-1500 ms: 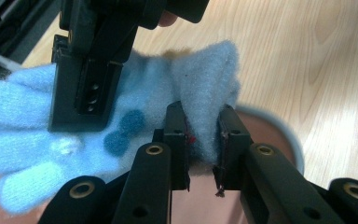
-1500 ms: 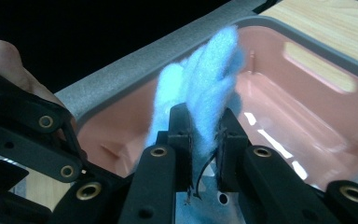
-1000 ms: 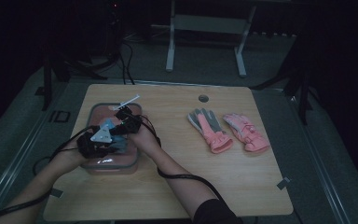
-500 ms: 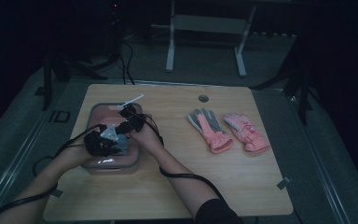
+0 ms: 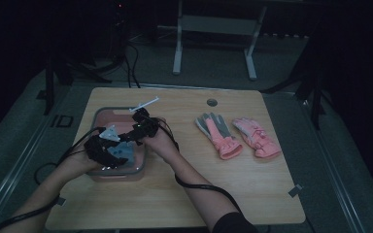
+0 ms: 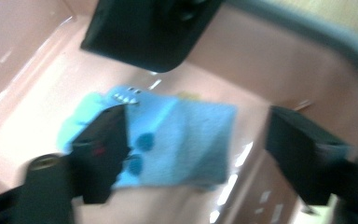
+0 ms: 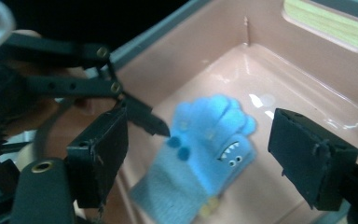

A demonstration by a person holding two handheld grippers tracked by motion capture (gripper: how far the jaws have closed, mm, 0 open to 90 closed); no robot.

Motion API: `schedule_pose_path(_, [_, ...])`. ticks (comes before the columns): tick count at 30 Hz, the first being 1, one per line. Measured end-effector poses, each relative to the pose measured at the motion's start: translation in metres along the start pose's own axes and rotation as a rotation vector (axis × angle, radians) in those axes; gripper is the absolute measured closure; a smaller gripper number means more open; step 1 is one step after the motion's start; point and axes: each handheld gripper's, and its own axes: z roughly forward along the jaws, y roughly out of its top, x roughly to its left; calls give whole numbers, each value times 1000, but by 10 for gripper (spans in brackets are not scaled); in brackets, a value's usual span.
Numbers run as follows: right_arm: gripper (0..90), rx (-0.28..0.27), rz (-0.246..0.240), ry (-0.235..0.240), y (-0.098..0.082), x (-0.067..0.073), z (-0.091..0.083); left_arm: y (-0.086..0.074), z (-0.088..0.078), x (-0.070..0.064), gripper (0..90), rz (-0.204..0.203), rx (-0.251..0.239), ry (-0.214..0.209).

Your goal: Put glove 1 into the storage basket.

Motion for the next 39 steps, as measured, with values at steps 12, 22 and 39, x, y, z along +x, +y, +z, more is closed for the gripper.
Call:
schedule_pose_path(12, [169,-45,-52,-7,-19,-4,-48,27,-1,-20,107,-36,-44,-9])
schedule_pose_path(22, [170,-43,-79,-81,-49,-26,-87,55,9,-44,106,-9,-85,-43])
schedule_pose_path(39, [147,-33,-88,-141,-93,-45,-132,87,40,-93,20,44,-142,-133])
